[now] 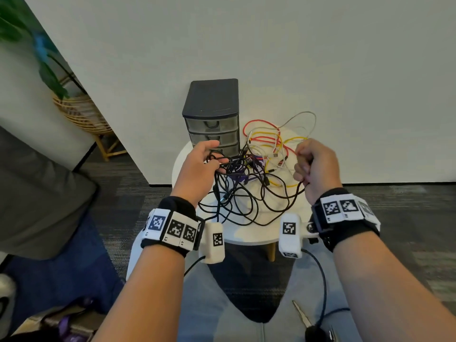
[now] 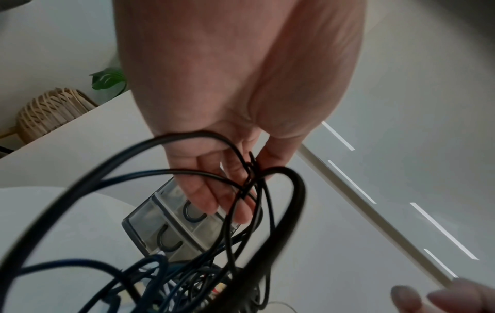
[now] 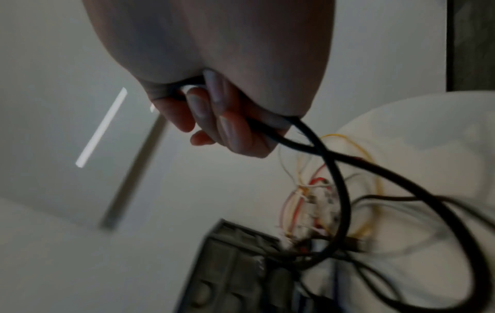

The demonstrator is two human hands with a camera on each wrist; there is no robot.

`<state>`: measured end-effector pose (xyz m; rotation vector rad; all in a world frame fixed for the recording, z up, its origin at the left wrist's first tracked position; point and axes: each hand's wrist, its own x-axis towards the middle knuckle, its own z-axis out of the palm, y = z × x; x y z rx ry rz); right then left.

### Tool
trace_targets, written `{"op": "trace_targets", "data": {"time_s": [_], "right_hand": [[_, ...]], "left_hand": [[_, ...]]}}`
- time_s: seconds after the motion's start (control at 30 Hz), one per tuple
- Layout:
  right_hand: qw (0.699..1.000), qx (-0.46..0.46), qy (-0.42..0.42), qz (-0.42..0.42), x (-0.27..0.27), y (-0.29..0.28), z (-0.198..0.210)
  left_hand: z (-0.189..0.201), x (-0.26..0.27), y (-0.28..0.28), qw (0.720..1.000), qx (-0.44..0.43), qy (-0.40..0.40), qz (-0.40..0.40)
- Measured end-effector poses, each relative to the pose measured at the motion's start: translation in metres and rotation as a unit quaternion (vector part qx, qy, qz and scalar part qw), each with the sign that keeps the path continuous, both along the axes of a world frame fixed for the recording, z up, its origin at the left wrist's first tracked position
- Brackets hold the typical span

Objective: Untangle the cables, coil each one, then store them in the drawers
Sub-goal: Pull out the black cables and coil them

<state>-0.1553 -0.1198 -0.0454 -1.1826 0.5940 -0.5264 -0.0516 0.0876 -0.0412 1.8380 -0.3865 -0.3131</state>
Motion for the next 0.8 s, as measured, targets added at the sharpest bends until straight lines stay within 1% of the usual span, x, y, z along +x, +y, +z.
{"op": "trace_targets", "data": {"time_s": [0.07,0.1,0.17,0.2,0.27,0.3,0.37,0.4,0.43,0.5,0.63,0.7,0.77,0.8], "right_hand": [[0.995,-0.071,0.069,0.005,0.006,-0.002,-0.012],[0.990,-0.103,0.098,0.014,0.009,-0.004,-0.017],[0.977,-0.156,0.137,0.043,0.016,-0.008,-0.025],[0.964,-0.197,0.165,0.071,0.021,-0.012,-0.031],[0.918,-0.283,0.240,0.139,0.028,-0.015,-0.039],[0.902,-0.306,0.263,0.152,0.030,-0.015,-0.043],[0.896,-0.320,0.274,0.140,0.032,-0.013,-0.047],[0.890,-0.333,0.278,0.139,0.032,-0.012,-0.049],[0.882,-0.346,0.284,0.145,0.032,-0.009,-0.048],[0.868,-0.369,0.289,0.166,0.031,-0.006,-0.049],[0.853,-0.391,0.293,0.187,0.029,-0.004,-0.057],[0.848,-0.404,0.286,0.187,0.027,-0.003,-0.062],[0.853,-0.414,0.269,0.172,0.024,-0.003,-0.067],[0.855,-0.417,0.262,0.164,0.024,-0.003,-0.070]], "left_hand": [[-0.003,0.003,-0.003,0.999,0.031,-0.008,0.003],[-0.005,0.008,-0.007,0.998,0.059,-0.015,0.008],[-0.007,0.019,-0.012,0.988,0.150,-0.039,0.007],[-0.007,0.026,-0.014,0.978,0.202,-0.056,-0.001],[-0.004,0.037,-0.020,0.947,0.304,-0.103,-0.023],[-0.001,0.039,-0.025,0.922,0.358,-0.142,-0.040],[0.006,0.038,-0.040,0.869,0.434,-0.217,-0.099],[0.009,0.036,-0.049,0.853,0.445,-0.236,-0.132],[0.009,0.036,-0.059,0.848,0.452,-0.230,-0.154],[0.001,0.041,-0.072,0.843,0.469,-0.199,-0.171],[-0.013,0.053,-0.085,0.802,0.526,-0.179,-0.219],[-0.018,0.056,-0.087,0.795,0.526,-0.176,-0.245],[-0.020,0.056,-0.087,0.793,0.523,-0.182,-0.253],[-0.021,0.058,-0.086,0.797,0.515,-0.188,-0.254]]}}
